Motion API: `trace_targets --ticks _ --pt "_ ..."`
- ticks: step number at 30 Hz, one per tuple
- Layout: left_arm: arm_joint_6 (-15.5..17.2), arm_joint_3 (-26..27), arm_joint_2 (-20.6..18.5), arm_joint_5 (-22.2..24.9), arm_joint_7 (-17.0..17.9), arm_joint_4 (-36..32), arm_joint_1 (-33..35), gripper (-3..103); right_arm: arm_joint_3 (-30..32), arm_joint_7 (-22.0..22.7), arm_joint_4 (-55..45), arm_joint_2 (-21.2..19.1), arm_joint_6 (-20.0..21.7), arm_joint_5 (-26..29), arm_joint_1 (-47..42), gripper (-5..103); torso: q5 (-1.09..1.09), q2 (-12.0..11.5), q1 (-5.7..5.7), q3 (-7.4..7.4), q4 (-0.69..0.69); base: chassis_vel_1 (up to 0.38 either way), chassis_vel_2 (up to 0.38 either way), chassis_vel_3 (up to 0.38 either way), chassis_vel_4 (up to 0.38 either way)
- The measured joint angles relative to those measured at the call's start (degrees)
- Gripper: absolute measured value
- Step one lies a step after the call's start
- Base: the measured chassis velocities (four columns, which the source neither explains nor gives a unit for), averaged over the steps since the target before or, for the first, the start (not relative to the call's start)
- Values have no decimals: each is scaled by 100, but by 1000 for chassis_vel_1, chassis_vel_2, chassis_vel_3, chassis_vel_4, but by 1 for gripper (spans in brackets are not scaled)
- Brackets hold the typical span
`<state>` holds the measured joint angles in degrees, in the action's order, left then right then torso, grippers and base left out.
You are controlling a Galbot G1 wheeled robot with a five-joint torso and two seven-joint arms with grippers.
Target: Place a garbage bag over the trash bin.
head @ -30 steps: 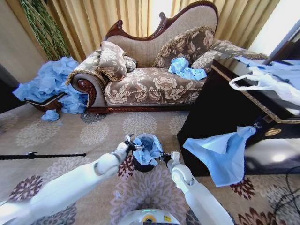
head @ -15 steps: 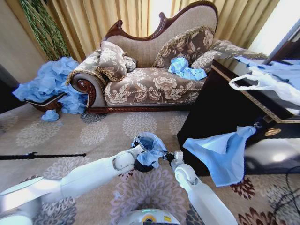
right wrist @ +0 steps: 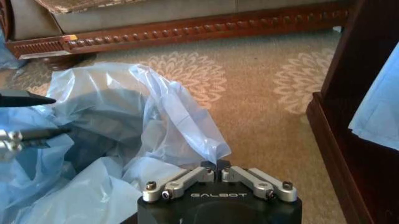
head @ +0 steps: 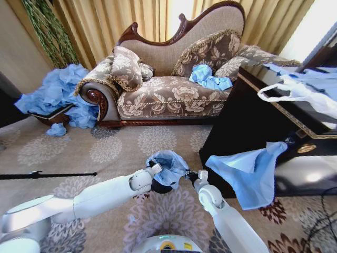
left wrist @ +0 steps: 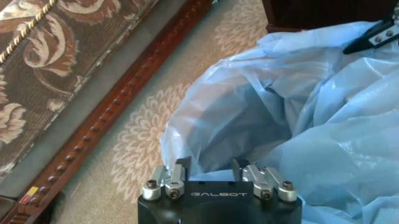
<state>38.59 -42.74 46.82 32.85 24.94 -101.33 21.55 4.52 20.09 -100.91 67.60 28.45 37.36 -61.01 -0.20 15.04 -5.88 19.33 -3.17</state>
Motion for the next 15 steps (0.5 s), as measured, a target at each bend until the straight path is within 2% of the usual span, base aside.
trace_targets --ticks 1,5,6,7,9,11,12,15 --pt "0 0 0 0 0 0 0 47 0 0 0 0 0 0 0 0 0 0 0 0 0 0 0 0 0" --pt "-113 255 -262 238 -18 -186 124 26 7 -4 13 29 -20 -15 1 0 0 0 0 0 0 0 0 0 0" --pt "-113 255 -262 238 -18 -186 124 26 7 -4 13 29 -20 -15 1 0 0 0 0 0 0 0 0 0 0" --pt "-126 338 -326 309 -5 -255 189 20 6 -5 13 29 -21 -21 0 0 0 0 0 0 1 0 0 0 0" --pt "-44 576 -458 530 28 -437 378 10 -4 -8 13 34 -24 -32 -8 0 0 0 0 0 1 0 0 0 0" --pt "10 642 -489 597 40 -485 439 10 -5 -8 15 40 -28 -35 -7 0 0 0 0 0 1 0 0 0 0" --pt "60 747 -543 657 48 -519 551 2 -9 -7 29 46 -35 -39 -2 0 0 0 0 0 0 0 0 0 0" --pt "83 894 -598 681 56 -526 728 1 -26 5 38 55 -41 -40 9 0 0 0 0 0 0 0 0 0 0"
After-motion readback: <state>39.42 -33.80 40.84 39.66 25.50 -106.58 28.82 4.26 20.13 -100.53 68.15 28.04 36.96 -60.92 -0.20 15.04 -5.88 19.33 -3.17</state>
